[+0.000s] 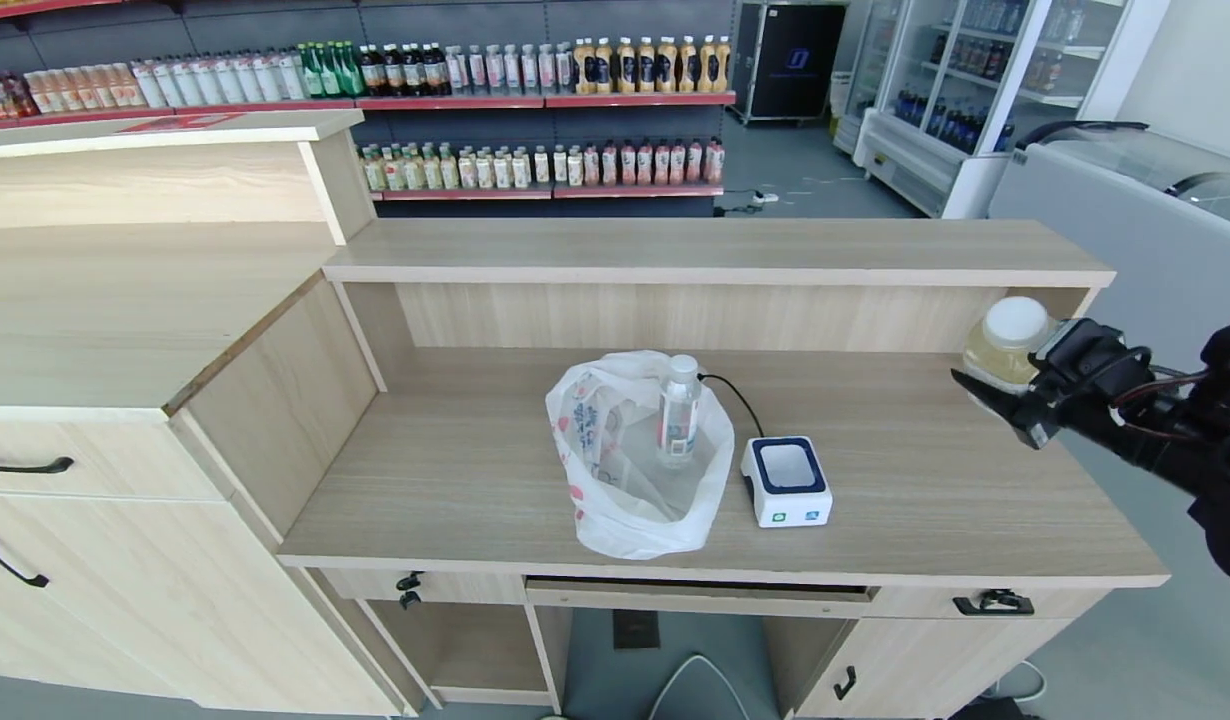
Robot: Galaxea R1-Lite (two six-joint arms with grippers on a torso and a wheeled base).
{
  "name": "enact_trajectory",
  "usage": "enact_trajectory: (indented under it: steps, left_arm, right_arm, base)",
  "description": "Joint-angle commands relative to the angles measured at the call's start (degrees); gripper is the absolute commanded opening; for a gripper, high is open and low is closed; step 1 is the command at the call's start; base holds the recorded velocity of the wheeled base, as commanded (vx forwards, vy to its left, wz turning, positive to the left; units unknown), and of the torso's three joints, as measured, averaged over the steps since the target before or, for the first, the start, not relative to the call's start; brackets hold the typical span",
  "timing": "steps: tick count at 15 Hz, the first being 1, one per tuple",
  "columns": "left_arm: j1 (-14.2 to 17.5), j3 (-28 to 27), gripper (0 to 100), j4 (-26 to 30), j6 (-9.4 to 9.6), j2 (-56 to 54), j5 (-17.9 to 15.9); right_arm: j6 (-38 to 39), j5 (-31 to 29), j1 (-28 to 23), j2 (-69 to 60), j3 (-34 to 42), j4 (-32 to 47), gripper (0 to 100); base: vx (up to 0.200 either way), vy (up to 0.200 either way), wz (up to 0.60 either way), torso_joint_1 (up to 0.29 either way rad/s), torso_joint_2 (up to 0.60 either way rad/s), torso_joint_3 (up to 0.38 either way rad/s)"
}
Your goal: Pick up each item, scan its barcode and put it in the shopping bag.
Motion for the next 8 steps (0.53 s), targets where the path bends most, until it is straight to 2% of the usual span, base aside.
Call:
enact_trajectory:
  steps: [1,4,8]
  left_arm:
    - [0.04,0.0,100,-0.01,-0.01,-0.02,0.01]
    - [0.04,0.0,100,-0.01,-0.01,-0.02,0.01]
    - [0.04,0.0,100,-0.01,-0.01,-0.02,0.01]
  right_arm:
    - [-4.59,5.68,-2.3,7.41,-1.11,-2.02,0]
    - [-7.49,11.56,-2.74,13.83,-6.65,-3.96,0]
    - [-7.14,13.23,-2.56,19.54,-8.14,-13.54,0]
  base:
    - [0.0,0.0,0.6,0.007,0.01,0.002]
    - [0.0,0.0,0.0,0.0,0.0,0.0]
    - [0.0,0.0,0.0,0.0,0.0,0.0]
